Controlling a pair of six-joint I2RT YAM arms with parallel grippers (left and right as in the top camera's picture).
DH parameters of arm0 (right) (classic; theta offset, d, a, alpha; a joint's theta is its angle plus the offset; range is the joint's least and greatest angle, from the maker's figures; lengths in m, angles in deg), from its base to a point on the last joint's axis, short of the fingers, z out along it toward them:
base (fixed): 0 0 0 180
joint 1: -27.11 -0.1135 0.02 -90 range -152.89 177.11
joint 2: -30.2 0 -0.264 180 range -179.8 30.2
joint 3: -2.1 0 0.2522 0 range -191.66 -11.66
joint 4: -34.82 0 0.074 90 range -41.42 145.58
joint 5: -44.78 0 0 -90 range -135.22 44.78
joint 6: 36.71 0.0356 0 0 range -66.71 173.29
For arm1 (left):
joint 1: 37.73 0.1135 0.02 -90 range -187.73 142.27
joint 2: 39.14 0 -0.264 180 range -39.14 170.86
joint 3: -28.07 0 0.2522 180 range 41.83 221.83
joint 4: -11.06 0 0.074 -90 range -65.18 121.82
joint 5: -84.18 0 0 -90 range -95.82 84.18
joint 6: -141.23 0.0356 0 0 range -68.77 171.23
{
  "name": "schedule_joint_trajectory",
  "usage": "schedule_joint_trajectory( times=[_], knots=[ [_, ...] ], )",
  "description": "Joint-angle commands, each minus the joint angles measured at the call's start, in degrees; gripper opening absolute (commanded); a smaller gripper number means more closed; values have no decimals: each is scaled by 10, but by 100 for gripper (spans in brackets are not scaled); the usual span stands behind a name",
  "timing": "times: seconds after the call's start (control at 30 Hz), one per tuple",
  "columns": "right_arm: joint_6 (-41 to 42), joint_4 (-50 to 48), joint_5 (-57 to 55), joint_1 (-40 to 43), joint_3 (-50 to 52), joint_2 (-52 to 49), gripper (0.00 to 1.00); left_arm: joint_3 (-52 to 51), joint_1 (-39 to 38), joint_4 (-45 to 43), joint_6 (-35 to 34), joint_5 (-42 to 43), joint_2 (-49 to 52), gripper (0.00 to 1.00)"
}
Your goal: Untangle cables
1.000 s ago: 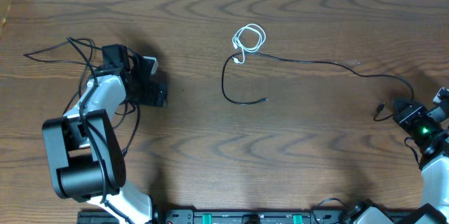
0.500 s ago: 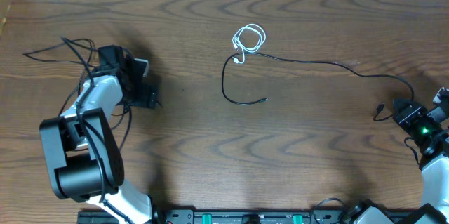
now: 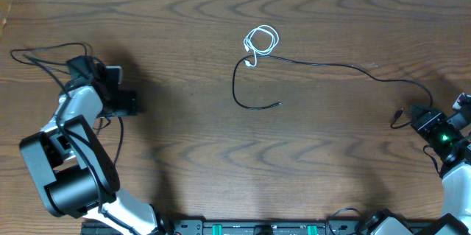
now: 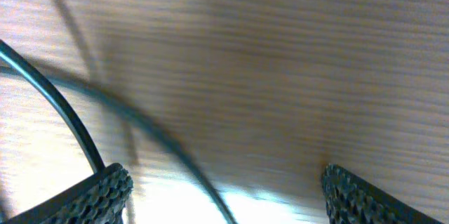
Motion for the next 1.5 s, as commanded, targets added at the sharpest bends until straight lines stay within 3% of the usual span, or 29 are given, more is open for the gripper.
schedule_joint_trajectory(
  times=[0.0,0.4,0.87,1.1,1.3,1.47],
  knots=[
    [-10,1,1,-6,-2,7,1,-3,26,-17,-12,-11,9,88],
    [-10,1,0,-6,-2,7,1,-3,113,-75,-126,-11,9,88],
    [-10,1,0,-6,-2,7,1,-3,116,-138,-154,-11,9,88],
    [-10,1,0,-6,-2,7,1,-3,115,-92,-167,43,9,77],
    [-10,3,0,-6,-2,7,1,-3,115,-23,-247,44,9,77],
    [-10,3,0,-6,-2,7,1,-3,108,-8,-209,124,9,77]
  ],
)
